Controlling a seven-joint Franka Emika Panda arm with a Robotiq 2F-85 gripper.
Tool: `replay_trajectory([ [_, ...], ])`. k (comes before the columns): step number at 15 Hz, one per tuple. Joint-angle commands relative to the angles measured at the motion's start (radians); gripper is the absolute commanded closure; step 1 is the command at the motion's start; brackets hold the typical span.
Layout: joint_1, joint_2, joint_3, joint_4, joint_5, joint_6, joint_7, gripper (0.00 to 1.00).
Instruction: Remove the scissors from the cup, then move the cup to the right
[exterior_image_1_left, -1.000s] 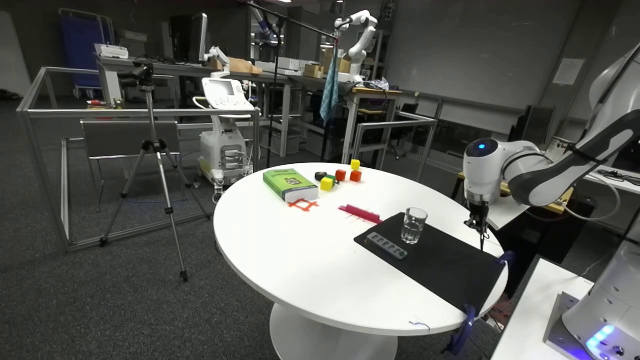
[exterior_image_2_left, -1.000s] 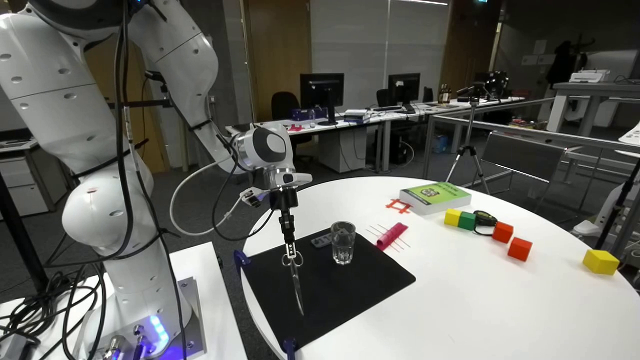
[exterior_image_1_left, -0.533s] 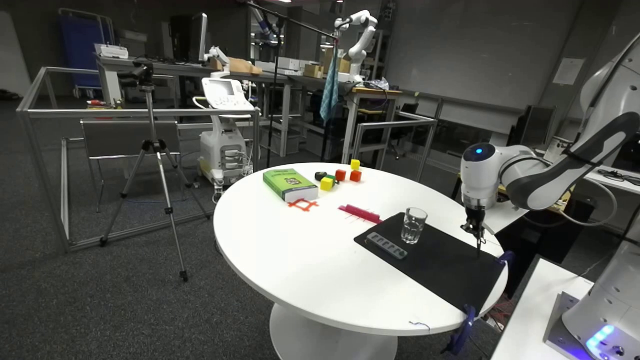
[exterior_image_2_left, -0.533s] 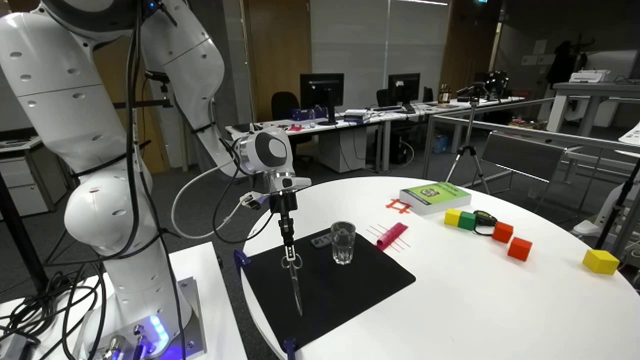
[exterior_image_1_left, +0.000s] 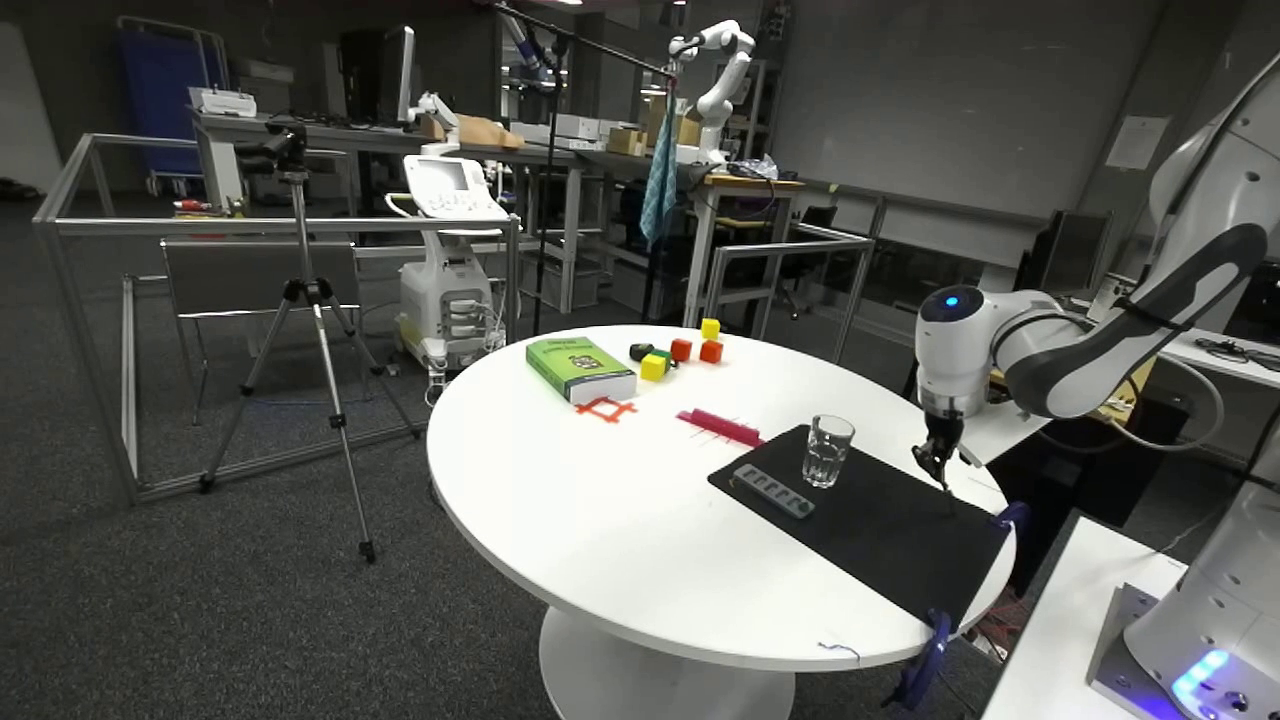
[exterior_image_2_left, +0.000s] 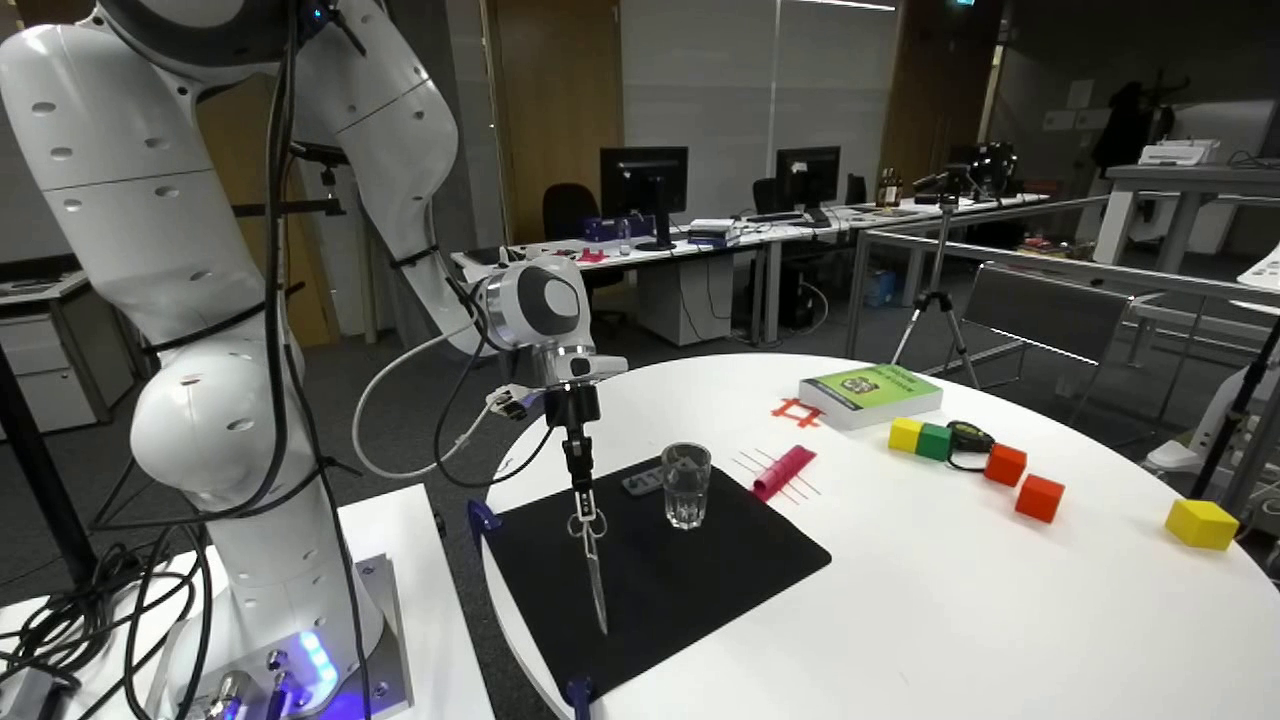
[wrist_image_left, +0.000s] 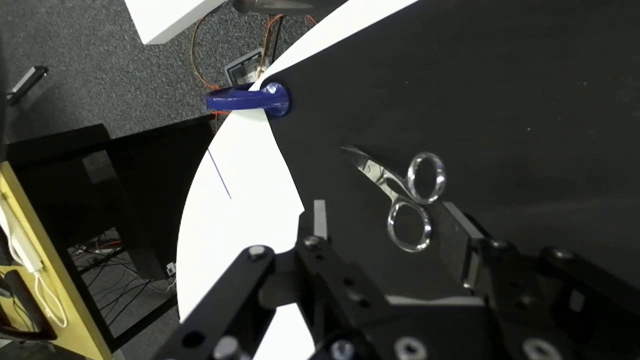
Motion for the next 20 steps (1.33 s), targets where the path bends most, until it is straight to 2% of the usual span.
replay_trajectory([
  [1, 0.023, 0.024, -0.025, 0.021, -0.03, 0.005, 0.029, 0.1],
  [2, 0.024, 0.026, -0.027, 0.023, -0.03, 0.005, 0.029, 0.02],
  [3, 0.026, 0.027, -0.028, 0.025, -0.03, 0.005, 0.029, 0.0],
  [12, 0.037, 0.012, -0.028, 0.039, -0.011, -0.003, 0.013, 0.0],
  [15, 0.049, -0.003, -0.026, 0.062, 0.046, -0.011, -0.024, 0.0],
  [20, 0.073, -0.012, -0.028, 0.136, 0.23, -0.017, -0.139, 0.0],
])
